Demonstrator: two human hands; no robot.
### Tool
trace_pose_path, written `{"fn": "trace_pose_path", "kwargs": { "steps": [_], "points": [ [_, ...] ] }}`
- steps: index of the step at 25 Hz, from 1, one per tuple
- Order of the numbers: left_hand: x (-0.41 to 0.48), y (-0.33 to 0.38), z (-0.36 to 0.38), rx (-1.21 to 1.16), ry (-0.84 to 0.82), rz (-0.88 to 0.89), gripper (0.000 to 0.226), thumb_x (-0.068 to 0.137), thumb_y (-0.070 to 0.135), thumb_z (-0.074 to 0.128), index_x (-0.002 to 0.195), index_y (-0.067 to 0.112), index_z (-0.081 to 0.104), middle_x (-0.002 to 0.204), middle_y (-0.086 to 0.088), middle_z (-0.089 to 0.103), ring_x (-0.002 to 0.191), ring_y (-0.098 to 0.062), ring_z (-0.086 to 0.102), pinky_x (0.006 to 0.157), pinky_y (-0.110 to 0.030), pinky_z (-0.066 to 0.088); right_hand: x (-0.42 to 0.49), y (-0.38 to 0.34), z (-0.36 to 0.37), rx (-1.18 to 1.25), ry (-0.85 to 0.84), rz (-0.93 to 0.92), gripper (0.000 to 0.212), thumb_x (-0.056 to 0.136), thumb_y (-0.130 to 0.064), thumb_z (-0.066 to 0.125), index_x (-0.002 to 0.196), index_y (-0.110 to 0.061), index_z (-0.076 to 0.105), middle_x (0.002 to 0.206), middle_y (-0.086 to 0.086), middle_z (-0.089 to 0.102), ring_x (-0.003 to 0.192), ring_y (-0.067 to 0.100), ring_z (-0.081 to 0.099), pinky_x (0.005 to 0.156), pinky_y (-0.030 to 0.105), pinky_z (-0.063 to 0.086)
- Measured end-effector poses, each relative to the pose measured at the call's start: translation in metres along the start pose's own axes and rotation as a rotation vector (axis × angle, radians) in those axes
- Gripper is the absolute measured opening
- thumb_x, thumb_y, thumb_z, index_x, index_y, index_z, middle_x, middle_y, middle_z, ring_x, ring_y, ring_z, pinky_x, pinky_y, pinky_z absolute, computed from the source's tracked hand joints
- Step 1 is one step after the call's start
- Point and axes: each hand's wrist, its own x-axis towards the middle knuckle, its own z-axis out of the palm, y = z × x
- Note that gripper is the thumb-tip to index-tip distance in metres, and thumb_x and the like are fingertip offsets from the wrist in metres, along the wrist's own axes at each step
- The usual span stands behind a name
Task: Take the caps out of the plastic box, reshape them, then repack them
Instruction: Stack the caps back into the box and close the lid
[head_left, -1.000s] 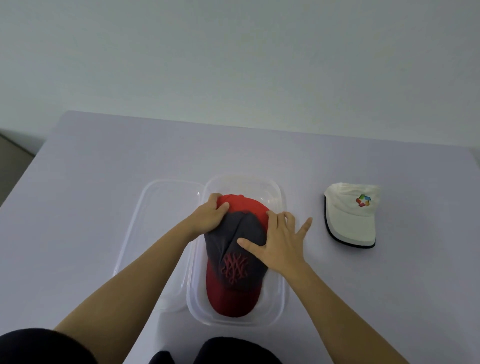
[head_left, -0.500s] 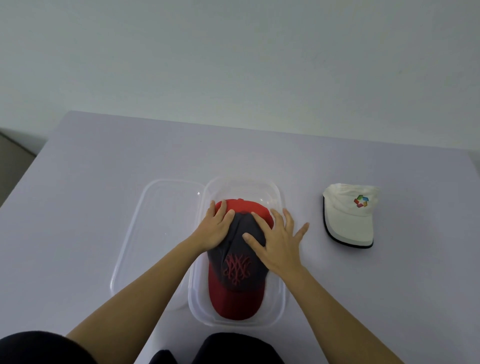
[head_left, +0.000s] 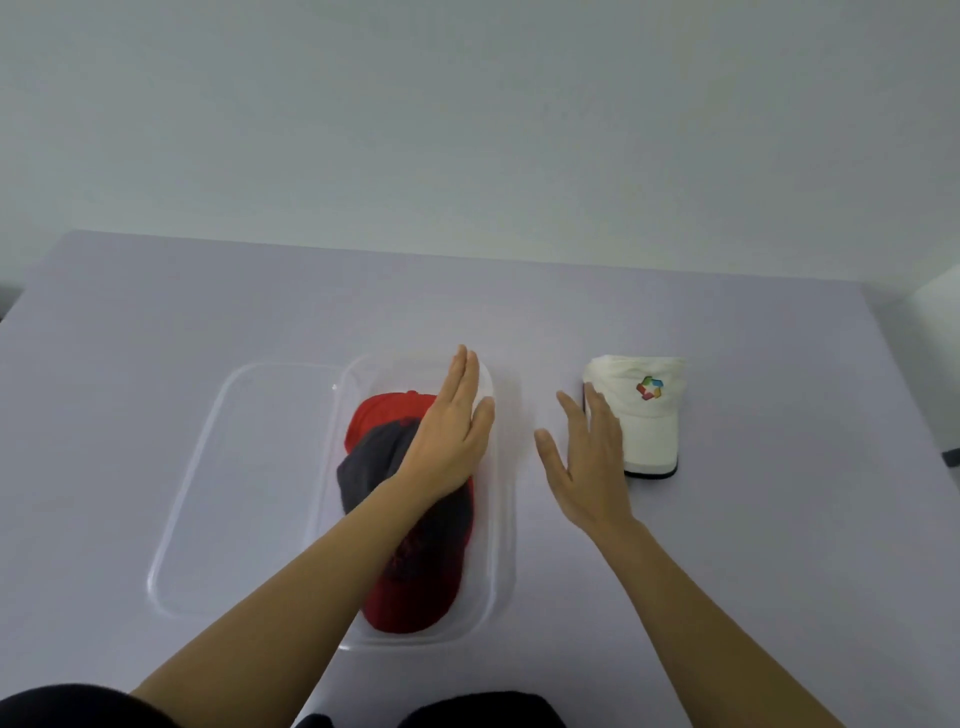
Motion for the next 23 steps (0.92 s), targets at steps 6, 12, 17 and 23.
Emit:
{"fn": "trace_pose_path", "kwargs": {
  "steps": [6, 12, 17, 23],
  "points": [
    [0.048, 0.041, 0.074, -0.039, -0.112, -0.007, 0.061, 0.100, 0.029, 0.037, 0.150, 0.015, 0.006, 0.160, 0.000, 0.001, 0.147, -0.013, 0.006, 0.110, -0.018, 0.005, 0.020, 0.086, -0.047, 0.037, 0.091, 0.182, 0.066, 0.089, -0.052, 0.040, 0.140, -0.011, 0.035, 0.151, 0.016, 0.028, 0.141, 0.030, 0.022, 0.113, 0.034, 0.016],
    [0.105, 0.045, 0.121, -0.174, -0.227, -0.245, 0.077, 0.089, 0.043, 0.056, 0.149, 0.022, 0.014, 0.158, -0.003, 0.017, 0.143, -0.024, 0.023, 0.115, -0.046, 0.026, 0.039, 0.147, -0.065, 0.450, -0.211, 0.599, 0.102, 0.074, -0.038, 0.076, 0.148, -0.014, 0.011, 0.155, 0.009, 0.017, 0.141, 0.026, 0.023, 0.113, 0.041, 0.027],
    [0.125, 0.047, 0.133, -0.314, -0.233, -0.204, 0.054, 0.071, 0.044, 0.075, 0.115, 0.024, 0.049, 0.123, -0.001, 0.049, 0.116, -0.022, 0.049, 0.099, -0.040, 0.044, 0.035, 0.169, -0.060, 0.466, -0.318, 0.616, 0.113, 0.062, -0.036, 0.085, 0.148, -0.021, 0.013, 0.152, 0.005, 0.020, 0.137, 0.024, 0.031, 0.108, 0.048, 0.037],
    [0.125, 0.046, 0.125, -0.477, -0.539, -0.262, 0.048, 0.060, 0.041, 0.080, 0.077, 0.004, 0.055, 0.082, -0.011, 0.053, 0.080, -0.024, 0.051, 0.072, -0.040, 0.041, 0.022, 0.168, -0.068, 0.679, -0.360, 0.577, 0.114, 0.064, -0.013, 0.085, 0.148, -0.023, 0.009, 0.149, 0.000, 0.026, 0.125, 0.017, 0.043, 0.093, 0.034, 0.044]
  ]
}}
